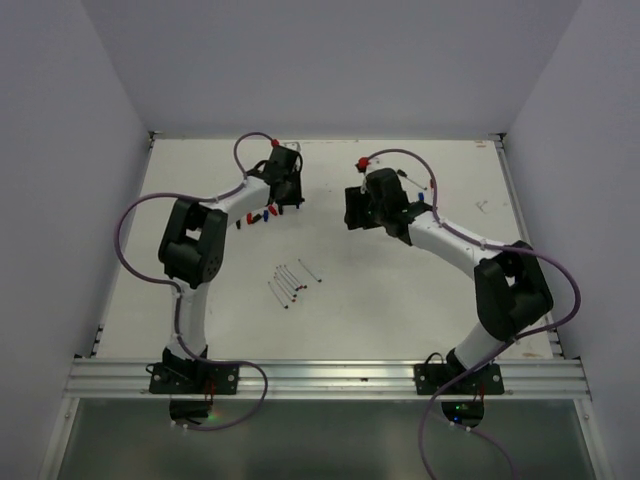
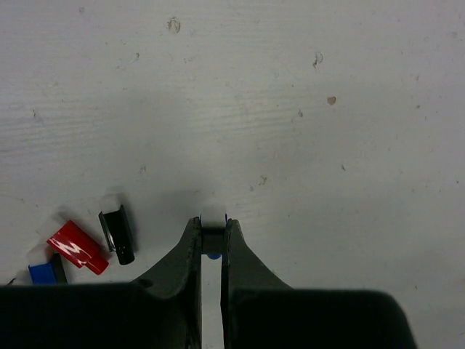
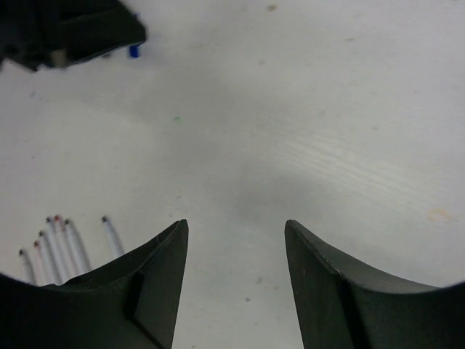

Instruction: Open the pen caps

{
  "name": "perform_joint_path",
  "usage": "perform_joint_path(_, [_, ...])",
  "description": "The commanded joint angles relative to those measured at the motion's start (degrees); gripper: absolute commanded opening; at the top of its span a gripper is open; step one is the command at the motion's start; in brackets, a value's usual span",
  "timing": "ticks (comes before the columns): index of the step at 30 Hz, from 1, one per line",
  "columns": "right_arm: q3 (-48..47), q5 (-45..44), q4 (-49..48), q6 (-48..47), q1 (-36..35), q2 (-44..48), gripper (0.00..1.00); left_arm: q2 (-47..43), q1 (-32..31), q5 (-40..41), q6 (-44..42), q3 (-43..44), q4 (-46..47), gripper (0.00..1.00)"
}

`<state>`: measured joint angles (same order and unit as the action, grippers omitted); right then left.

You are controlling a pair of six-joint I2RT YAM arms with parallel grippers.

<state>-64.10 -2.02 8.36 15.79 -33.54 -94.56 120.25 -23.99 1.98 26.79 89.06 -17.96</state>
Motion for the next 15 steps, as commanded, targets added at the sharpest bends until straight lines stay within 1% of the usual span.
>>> perform_joint_path(1, [-2.61,-1.84,3.76,1.08,5.92,2.54,0.59,2.00,-0.53,2.15,-2.35,3.84,-2.96,0.00])
perform_joint_path(6, [-4.54,-3.69,6.49,0.03,10.77,1.49,0.59,3.85,-0.53,3.47,-3.40,7.00,-5.15,0.00])
perform_joint_path(9, [-4.98,-2.38,7.11,1.08,14.63,0.52,0.59,5.78,-0.53,5.22,-4.02,9.73,-7.87,0.00])
perform_joint_path(12, [-6.21,-1.93,8.34,1.61,19.55,-1.31,0.59,6.23,-0.62,5.85,-4.55,10.08,-8.59,0.00])
perform_joint_path(15, [-7.88,-1.85,8.95,2.31,22.80,-3.51,0.60,6.58,-0.53,5.58,-4.72,10.08,-8.68,0.01])
